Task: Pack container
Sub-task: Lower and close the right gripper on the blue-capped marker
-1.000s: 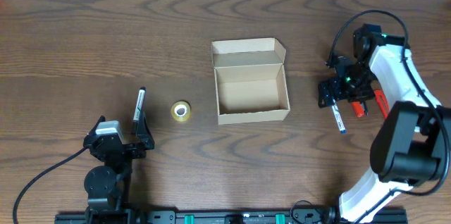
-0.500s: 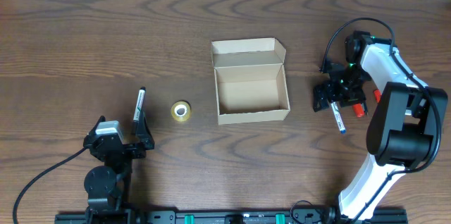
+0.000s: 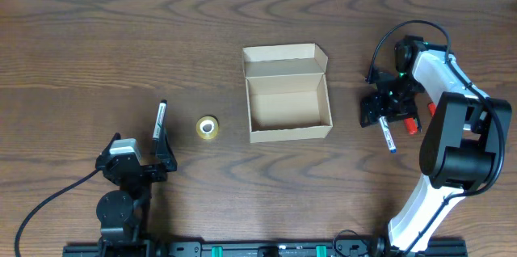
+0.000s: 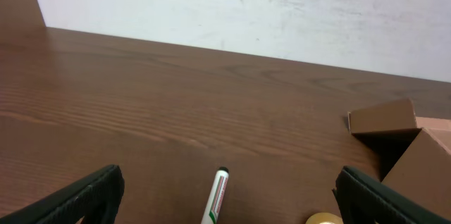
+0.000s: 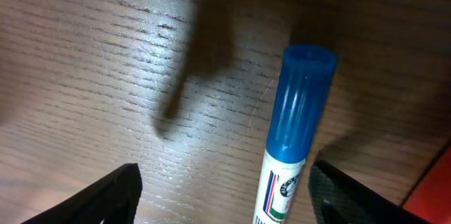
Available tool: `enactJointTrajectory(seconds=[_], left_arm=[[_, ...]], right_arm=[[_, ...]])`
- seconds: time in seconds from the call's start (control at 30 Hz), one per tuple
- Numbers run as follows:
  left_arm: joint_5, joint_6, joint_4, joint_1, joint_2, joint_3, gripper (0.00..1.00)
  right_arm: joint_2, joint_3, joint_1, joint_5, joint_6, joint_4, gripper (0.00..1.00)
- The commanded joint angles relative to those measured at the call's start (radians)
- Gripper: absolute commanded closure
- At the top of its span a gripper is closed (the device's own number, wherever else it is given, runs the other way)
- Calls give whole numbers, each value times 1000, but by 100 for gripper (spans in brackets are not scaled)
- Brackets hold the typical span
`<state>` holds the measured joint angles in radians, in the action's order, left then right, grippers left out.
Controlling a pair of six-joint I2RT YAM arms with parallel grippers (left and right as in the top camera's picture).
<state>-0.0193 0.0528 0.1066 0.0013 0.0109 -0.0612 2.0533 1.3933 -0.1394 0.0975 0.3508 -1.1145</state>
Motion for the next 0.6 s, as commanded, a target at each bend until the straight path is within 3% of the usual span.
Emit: enactJointTrajectory(seconds=[0.0,0.2,0.57], left_arm=[[0,7,0,-2,-6,32,5],[0,7,0,-2,-6,32,5],[0,8,0,-2,-6,32,5]], right_arm=[[7,-1,0,6,2,8,23],[7,-31,-1,2,6,28,16],[7,-47,-4,-116,-82,49,15]])
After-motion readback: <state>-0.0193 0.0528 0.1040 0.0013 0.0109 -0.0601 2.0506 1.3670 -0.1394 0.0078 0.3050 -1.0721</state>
